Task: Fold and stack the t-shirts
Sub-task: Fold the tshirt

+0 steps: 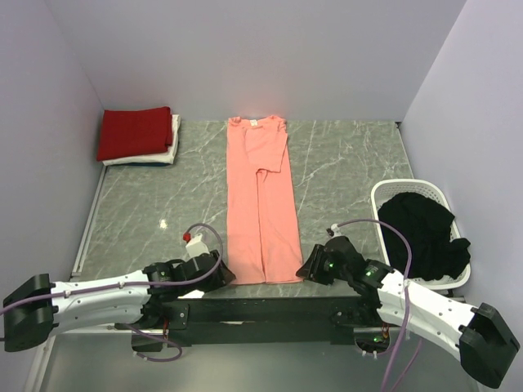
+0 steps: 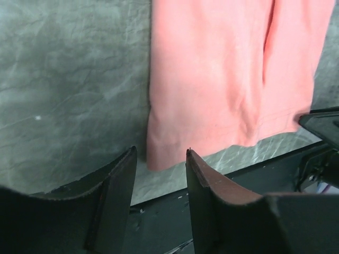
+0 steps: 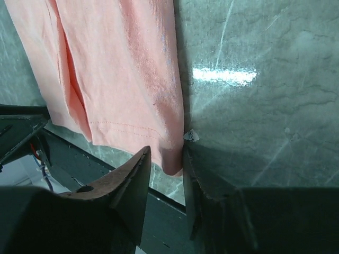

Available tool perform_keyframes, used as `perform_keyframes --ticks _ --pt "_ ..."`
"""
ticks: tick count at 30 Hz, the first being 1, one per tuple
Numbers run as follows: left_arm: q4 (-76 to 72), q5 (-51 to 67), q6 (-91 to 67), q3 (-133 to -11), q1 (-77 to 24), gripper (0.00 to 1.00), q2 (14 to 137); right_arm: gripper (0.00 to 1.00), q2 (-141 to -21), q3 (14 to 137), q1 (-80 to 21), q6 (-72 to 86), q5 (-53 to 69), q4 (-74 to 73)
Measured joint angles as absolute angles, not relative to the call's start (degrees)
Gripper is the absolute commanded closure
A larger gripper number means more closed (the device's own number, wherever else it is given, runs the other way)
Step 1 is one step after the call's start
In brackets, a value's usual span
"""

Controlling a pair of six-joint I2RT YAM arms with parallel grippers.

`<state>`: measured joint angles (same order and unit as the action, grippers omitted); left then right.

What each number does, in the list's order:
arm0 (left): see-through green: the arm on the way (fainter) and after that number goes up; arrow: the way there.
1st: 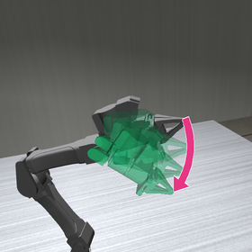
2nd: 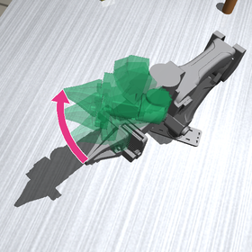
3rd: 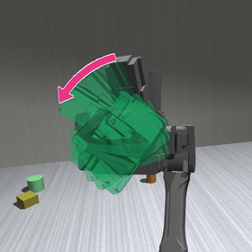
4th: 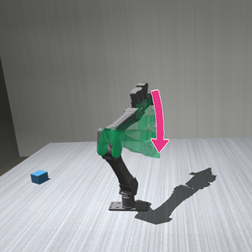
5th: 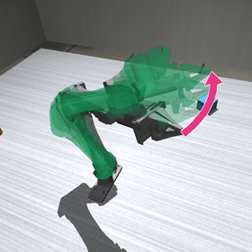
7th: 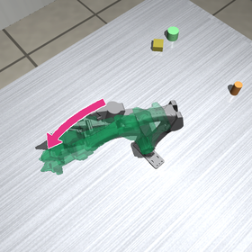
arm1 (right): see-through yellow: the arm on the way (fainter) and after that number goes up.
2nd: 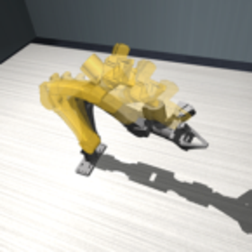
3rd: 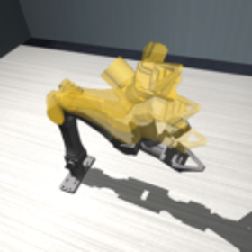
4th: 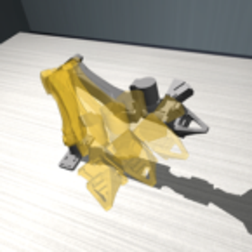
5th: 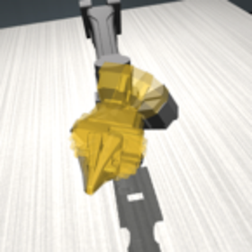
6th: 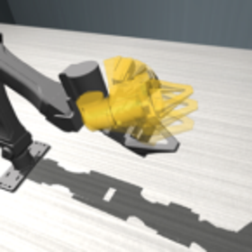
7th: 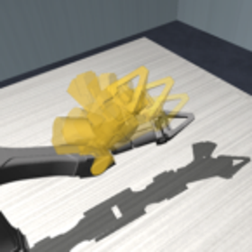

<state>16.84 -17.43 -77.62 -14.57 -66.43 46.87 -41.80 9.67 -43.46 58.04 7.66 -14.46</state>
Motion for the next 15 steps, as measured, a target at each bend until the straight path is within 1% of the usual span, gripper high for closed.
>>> perform_keyframes --ticks 2,4,5,6,7,8,10,11,12,13,15 --pt "15.0 -16.9 -77.6 -14.2 -66.1 0.52 47.9 0.64 -41.8 9.4 -43.5 58.1 7.7 -14.0" --pt "12.9 -16.4 -77.6 -14.2 -66.0 0.59 49.7 0.65 -41.8 9.3 -43.5 58.2 7.8 -13.8" --pt "11.8 -16.2 -77.8 -14.2 -66.0 0.61 50.7 0.69 -41.9 9.3 -43.5 58.2 7.8 -13.8" --pt "10.9 -15.9 -77.8 -14.2 -65.9 0.69 51.5 0.72 -41.9 9.3 -43.5 58.1 7.8 -13.8" --pt "10.1 -15.6 -77.8 -14.2 -65.9 0.73 52.4 0.75 -42.0 9.2 -43.5 58.1 7.8 -13.8" --pt "9.6 -15.2 -77.8 -14.2 -65.8 0.76 53.1 0.81 -42.1 9.2 -43.5 58.0 7.9 -13.8" --pt "8.8 -14.6 -77.8 -14.2 -65.8 0.86 53.7 0.89 -42.1 9.2 -43.5 57.8 8.0 -13.8" --pt "8.9 -14.3 -77.7 -14.2 -65.8 0.90 53.9 0.96 -42.1 9.2 -43.5 57.7 8.2 -14.0" --pt "9.0 -14.0 -77.6 -14.2 -65.8 0.98 53.8 0.99 -42.2 9.2 -43.5 57.5 8.3 -13.9" --pt "9.1 -13.7 -77.4 -14.2 -65.8 0.99 53.7 1.00 -42.2 9.2 -43.5 57.2 8.6 -14.1" --pt "9.8 -13.0 -77.1 -14.3 -65.8 0.99 53.1 1.00 -42.0 9.2 -43.6 56.8 9.1 -14.3"
